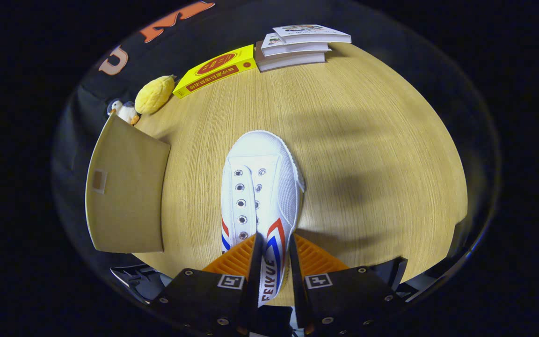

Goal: Open the storage box then place both shoes into the box .Put the left shoe in first, then the right shoe, with the right side of both shoes facing outward in a uniform manner.

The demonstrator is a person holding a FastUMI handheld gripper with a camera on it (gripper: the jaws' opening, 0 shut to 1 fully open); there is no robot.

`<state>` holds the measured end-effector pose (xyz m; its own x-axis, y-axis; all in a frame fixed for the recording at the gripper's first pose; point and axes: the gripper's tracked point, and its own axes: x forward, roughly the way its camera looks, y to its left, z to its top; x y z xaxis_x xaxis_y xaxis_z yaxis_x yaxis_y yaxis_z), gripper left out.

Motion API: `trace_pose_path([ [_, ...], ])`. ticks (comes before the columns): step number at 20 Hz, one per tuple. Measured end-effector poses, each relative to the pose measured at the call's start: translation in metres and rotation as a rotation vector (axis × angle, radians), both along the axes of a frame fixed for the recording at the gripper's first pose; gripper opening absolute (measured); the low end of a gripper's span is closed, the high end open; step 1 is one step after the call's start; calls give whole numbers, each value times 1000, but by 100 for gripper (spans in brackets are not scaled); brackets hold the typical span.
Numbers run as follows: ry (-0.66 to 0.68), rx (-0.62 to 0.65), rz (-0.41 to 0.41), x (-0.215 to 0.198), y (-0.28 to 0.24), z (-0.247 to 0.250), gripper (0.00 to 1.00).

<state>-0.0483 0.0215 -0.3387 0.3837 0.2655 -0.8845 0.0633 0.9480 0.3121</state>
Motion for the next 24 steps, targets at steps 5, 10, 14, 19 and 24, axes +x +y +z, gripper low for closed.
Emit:
trace_pose_path([
  [5, 10, -7, 51, 0, 0, -4, 29],
  [10, -107, 59, -55, 4, -5, -5, 12],
  [14, -167, 250, -184, 6, 3, 11, 0],
  [19, -259, 433, -217, 22, 30, 79, 0],
  [24, -339, 452, -162, 33, 71, 158, 0],
])
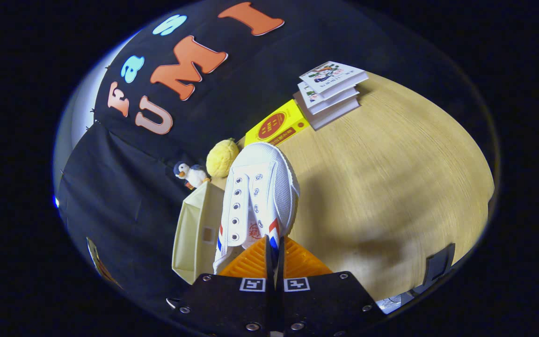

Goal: Open the storage box then place both shoes into the box .Put the left shoe in first, then the right shoe, with the right side of both shoes facing outward in a uniform manner.

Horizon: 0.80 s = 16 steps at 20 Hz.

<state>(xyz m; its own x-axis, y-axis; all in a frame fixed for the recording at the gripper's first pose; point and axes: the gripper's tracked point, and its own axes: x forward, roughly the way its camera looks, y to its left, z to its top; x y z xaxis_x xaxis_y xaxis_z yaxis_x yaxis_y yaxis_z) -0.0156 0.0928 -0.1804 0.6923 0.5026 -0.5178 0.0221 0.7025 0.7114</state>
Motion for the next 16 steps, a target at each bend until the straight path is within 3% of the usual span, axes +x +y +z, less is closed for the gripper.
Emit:
trace_pose_path([
  [8, -46, -63, 97, 1, 115, 71, 0],
  [12, -11, -168, 113, 3, 168, 61, 0],
  [16, 43, -300, 72, 10, 189, 36, 0],
])
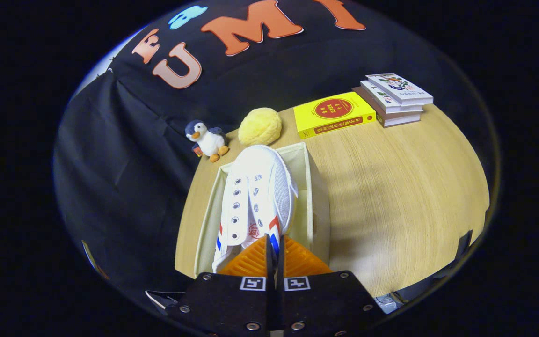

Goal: Open the storage box then place both shoes into the box .Put the left shoe in first, then the right shoe, with the right side of both shoes facing outward in a uniform manner.

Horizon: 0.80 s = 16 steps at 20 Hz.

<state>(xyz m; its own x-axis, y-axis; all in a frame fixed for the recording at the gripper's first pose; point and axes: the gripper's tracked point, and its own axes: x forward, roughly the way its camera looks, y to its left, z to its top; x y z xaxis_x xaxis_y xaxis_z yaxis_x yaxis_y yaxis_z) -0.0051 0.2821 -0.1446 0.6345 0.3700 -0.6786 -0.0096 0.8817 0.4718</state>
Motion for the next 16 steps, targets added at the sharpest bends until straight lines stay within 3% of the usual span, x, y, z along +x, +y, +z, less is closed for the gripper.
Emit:
trace_pose_path([
  [6, 23, -173, -23, 8, 15, -28, 0],
  [9, -86, -84, -22, 19, 31, 11, 8],
  [13, -221, -107, -49, 29, -1, 68, 39],
  [14, -250, -118, -60, 30, -13, 79, 54],
  [16, -309, -127, -88, 28, -34, 102, 73],
])
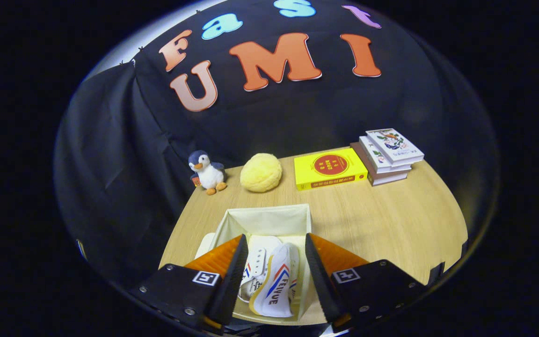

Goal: Open the storage box then place both shoes into the box .Put the left shoe in first, then the right shoe, with the right side of both shoes facing outward in a uniform manner.

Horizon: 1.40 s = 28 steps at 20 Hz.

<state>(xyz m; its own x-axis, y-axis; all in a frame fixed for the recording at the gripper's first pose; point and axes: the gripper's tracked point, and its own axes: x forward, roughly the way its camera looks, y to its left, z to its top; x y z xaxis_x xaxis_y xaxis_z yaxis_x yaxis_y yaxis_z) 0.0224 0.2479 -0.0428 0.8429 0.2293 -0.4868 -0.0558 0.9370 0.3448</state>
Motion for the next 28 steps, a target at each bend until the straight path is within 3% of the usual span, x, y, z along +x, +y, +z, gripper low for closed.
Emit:
trace_pose_path([
  [2, -58, -2, -24, -3, -22, 24, 91],
  [4, -111, 0, -48, -6, -43, 44, 99],
  [12, -272, -46, -142, -20, -132, 93, 98],
  [24, -307, -109, -189, -29, -249, 87, 98],
  [28, -308, -143, -210, -41, -264, 78, 98],
])
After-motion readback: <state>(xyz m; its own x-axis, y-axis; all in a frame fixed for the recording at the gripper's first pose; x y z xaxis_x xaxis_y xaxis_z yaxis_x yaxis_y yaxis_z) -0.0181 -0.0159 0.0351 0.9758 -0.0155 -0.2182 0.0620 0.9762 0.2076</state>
